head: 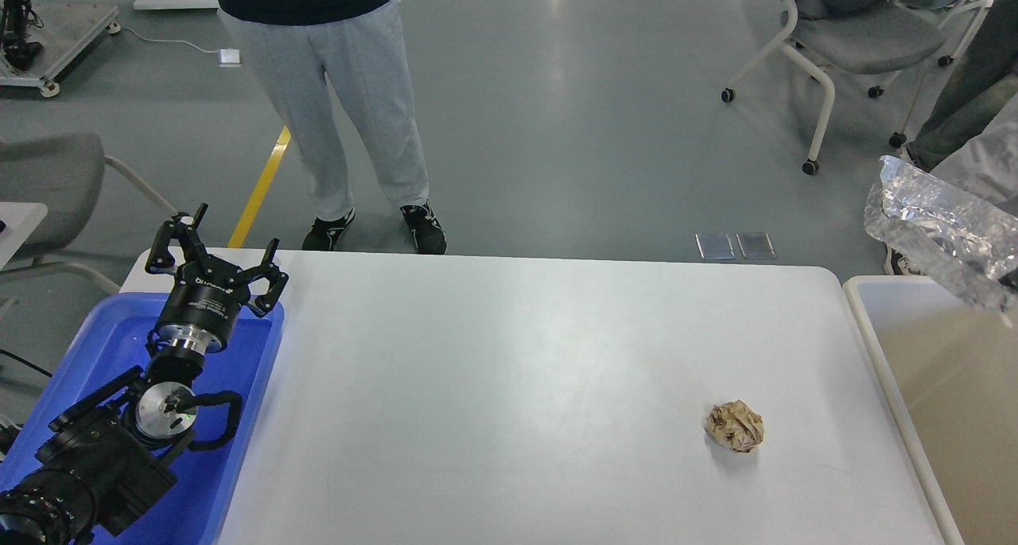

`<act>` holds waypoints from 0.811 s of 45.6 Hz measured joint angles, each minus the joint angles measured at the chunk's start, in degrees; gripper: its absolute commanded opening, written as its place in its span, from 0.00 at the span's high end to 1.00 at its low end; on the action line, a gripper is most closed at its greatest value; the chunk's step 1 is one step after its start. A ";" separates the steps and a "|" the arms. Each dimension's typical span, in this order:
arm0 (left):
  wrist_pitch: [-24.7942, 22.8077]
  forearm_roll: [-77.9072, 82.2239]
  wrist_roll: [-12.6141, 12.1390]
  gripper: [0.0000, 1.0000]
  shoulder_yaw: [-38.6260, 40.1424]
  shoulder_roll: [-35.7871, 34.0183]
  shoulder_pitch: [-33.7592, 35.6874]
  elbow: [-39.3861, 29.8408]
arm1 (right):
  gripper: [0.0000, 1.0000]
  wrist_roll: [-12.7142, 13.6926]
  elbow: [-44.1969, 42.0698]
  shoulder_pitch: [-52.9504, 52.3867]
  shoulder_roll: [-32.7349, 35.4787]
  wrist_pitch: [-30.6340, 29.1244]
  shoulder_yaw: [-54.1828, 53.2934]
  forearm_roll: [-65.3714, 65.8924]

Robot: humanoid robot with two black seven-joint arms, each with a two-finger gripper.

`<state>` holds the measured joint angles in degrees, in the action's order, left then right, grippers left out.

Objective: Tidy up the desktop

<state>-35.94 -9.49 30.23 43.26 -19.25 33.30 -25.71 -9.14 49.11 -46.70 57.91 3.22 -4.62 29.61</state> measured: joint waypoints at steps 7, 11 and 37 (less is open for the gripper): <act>0.00 0.00 0.00 0.00 0.00 0.00 0.00 0.00 | 1.00 -0.84 -6.61 4.29 -4.15 0.53 -1.28 -3.58; 0.00 0.00 0.00 0.00 0.00 0.00 0.00 0.00 | 1.00 -1.11 -10.49 6.06 -6.71 0.63 -1.68 -5.11; -0.01 0.00 0.00 0.00 -0.02 0.00 0.01 0.01 | 1.00 -1.12 -39.15 11.51 -24.27 0.56 -2.32 -12.57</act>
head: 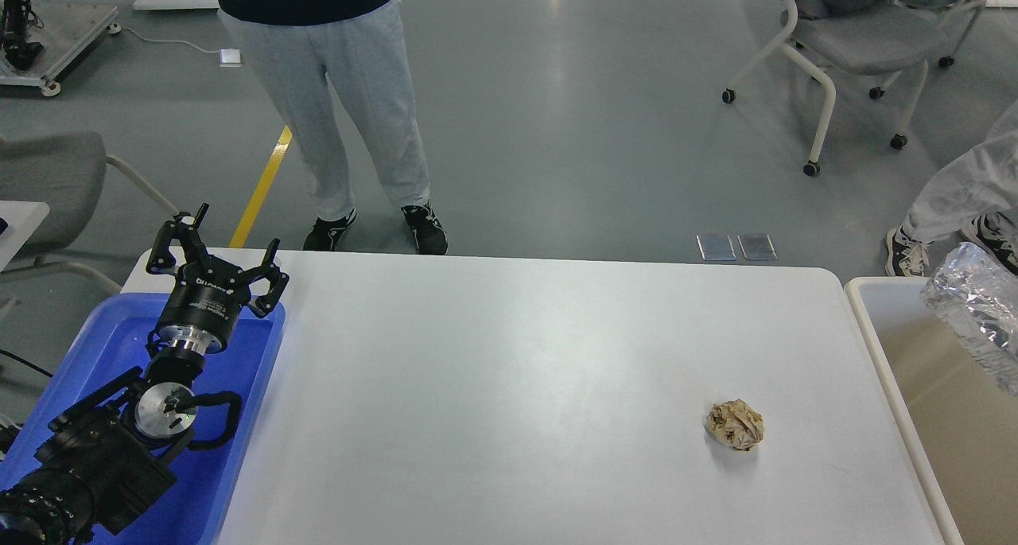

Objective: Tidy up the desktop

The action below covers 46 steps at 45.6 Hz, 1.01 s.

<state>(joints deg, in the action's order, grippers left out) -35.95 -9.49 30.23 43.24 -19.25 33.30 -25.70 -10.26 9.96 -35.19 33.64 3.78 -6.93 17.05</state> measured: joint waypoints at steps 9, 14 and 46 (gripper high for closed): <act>0.00 0.00 0.00 0.00 0.00 0.00 0.00 0.00 | 1.00 0.48 -5.36 1.09 -3.76 0.38 0.02 -0.45; 0.00 0.00 0.00 0.00 0.01 0.00 0.00 -0.01 | 1.00 0.64 -7.37 1.59 -4.95 0.53 0.01 -0.59; -0.03 0.00 0.00 0.00 0.01 0.00 -0.01 -0.02 | 1.00 1.02 -10.03 4.95 -8.23 2.50 0.01 -0.80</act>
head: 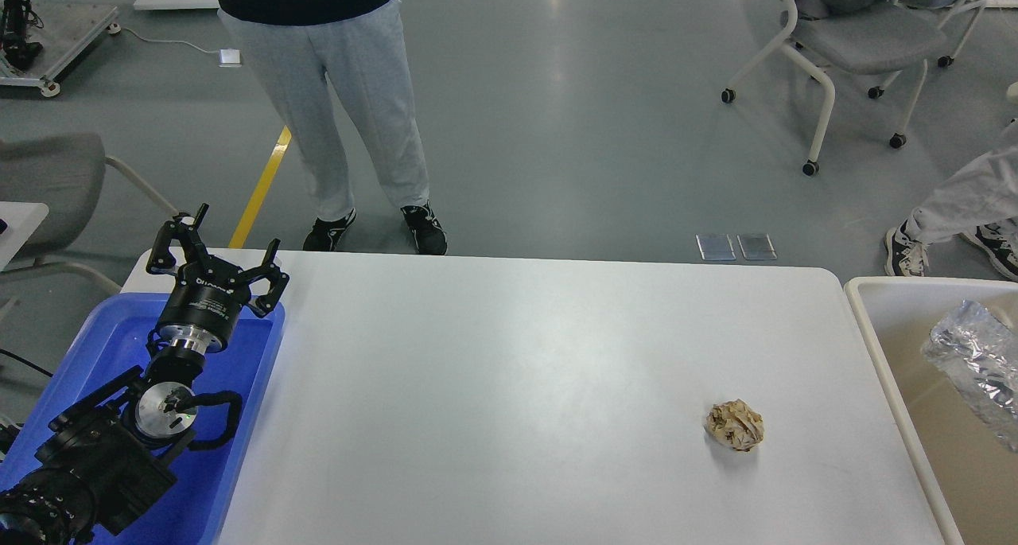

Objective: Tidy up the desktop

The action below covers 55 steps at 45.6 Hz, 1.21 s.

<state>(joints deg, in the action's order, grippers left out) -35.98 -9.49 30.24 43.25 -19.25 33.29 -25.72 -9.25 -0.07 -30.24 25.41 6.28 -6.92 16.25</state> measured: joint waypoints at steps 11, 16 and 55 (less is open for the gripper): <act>0.00 0.00 0.00 0.00 0.00 0.00 0.00 0.00 | 0.14 0.01 -0.16 0.27 -0.13 0.67 0.03 0.00; 0.00 0.00 0.00 0.00 0.00 0.00 0.00 0.00 | 0.01 0.01 -0.22 0.34 -0.15 2.95 0.03 0.00; -0.04 0.00 0.00 0.00 0.00 0.00 0.00 0.00 | 0.01 -0.19 -0.16 -3.60 1.74 2.05 -0.24 -0.93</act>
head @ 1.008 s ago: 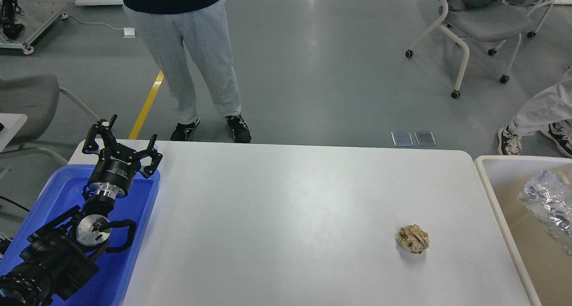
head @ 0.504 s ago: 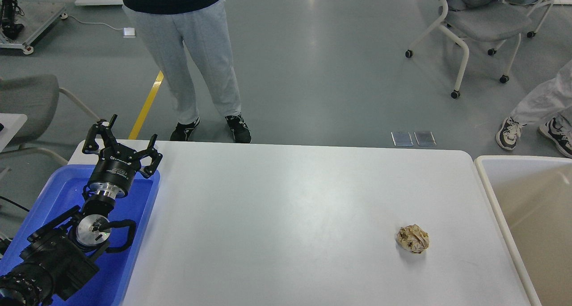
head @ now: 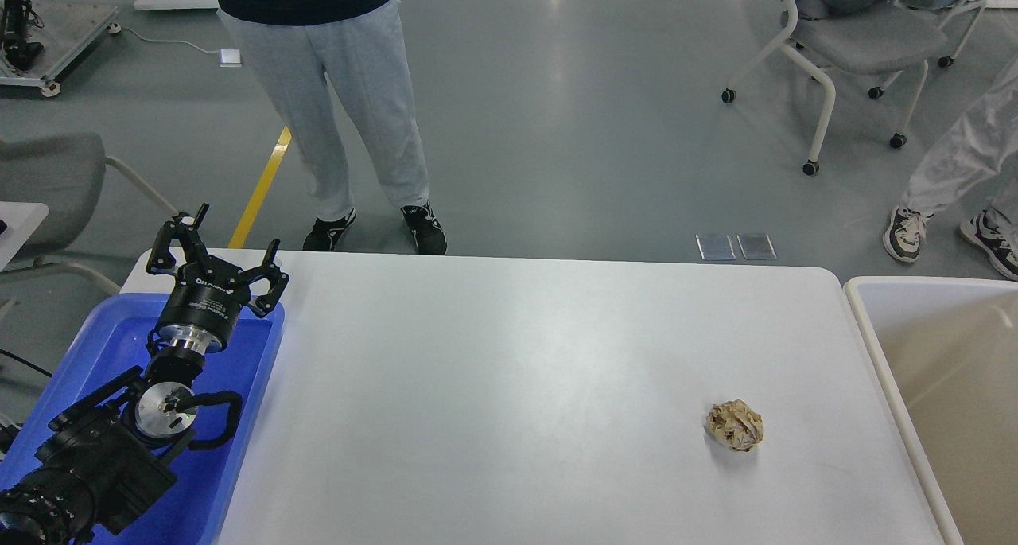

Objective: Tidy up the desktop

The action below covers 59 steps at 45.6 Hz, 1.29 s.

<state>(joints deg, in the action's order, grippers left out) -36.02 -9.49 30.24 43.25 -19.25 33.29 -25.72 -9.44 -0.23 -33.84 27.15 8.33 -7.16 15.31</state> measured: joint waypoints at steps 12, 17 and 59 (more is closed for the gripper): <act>0.02 0.00 0.00 0.00 0.00 0.00 0.00 0.02 | 0.01 -0.24 7.35 -2.57 5.03 -5.55 -5.50 -4.99; 0.05 -0.01 0.01 0.00 0.00 0.00 0.00 0.03 | 0.01 -0.40 15.45 -2.67 8.38 -6.42 -12.25 -5.72; 0.06 0.00 0.00 0.00 -0.01 0.00 -0.04 0.01 | 0.01 -11.19 56.25 14.37 -3.54 -7.50 -57.15 9.10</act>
<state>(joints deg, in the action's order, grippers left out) -35.97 -9.49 30.24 43.24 -19.25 33.25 -25.71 -20.63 56.02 -19.47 23.61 0.83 -64.31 24.41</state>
